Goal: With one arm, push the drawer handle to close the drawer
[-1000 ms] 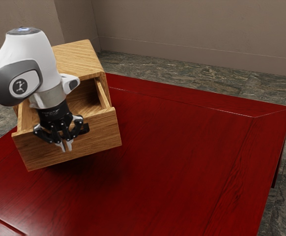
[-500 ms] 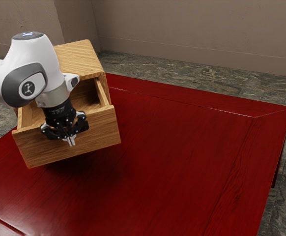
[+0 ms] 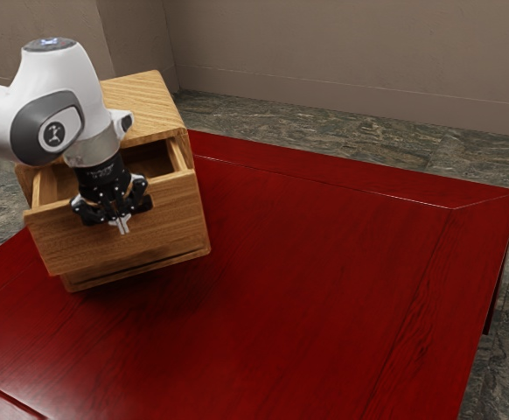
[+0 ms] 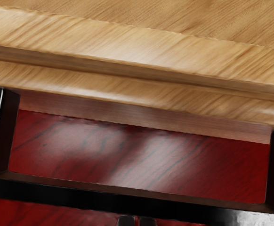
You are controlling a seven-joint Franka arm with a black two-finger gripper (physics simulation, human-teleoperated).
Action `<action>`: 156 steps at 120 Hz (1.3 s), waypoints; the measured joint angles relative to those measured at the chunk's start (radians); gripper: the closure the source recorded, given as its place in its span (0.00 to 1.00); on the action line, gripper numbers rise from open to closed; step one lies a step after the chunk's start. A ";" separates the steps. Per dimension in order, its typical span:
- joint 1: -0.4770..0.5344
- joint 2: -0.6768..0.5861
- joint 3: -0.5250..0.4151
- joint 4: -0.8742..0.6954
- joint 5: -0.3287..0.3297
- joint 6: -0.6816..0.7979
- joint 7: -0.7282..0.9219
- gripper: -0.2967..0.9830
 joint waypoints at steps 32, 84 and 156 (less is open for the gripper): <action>0.011 0.049 0.041 0.047 0.013 0.001 0.010 0.85; 0.034 0.141 0.064 0.137 0.017 0.000 0.060 0.85; 0.051 0.247 0.103 0.254 0.044 -0.001 0.147 0.85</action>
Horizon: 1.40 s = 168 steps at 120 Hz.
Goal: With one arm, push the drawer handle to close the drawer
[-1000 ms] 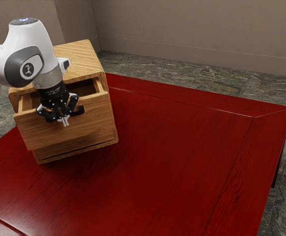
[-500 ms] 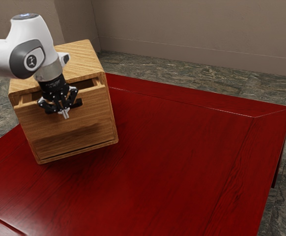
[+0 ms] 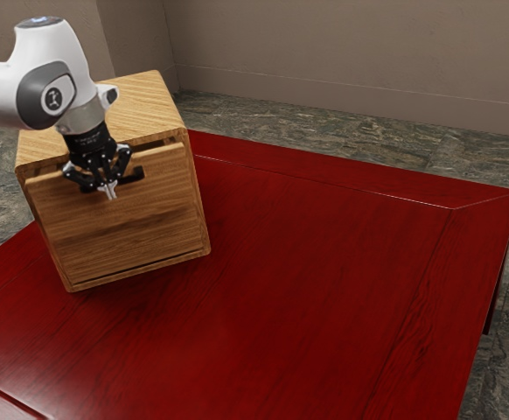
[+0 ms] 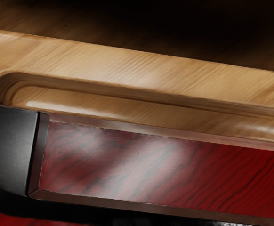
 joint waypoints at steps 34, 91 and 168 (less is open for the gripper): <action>-0.005 0.030 0.005 0.032 0.018 0.000 0.037 0.85; -0.029 0.078 0.042 0.079 0.019 0.000 0.101 0.85; -0.368 -0.181 -0.125 -0.034 -0.079 -0.069 0.123 0.47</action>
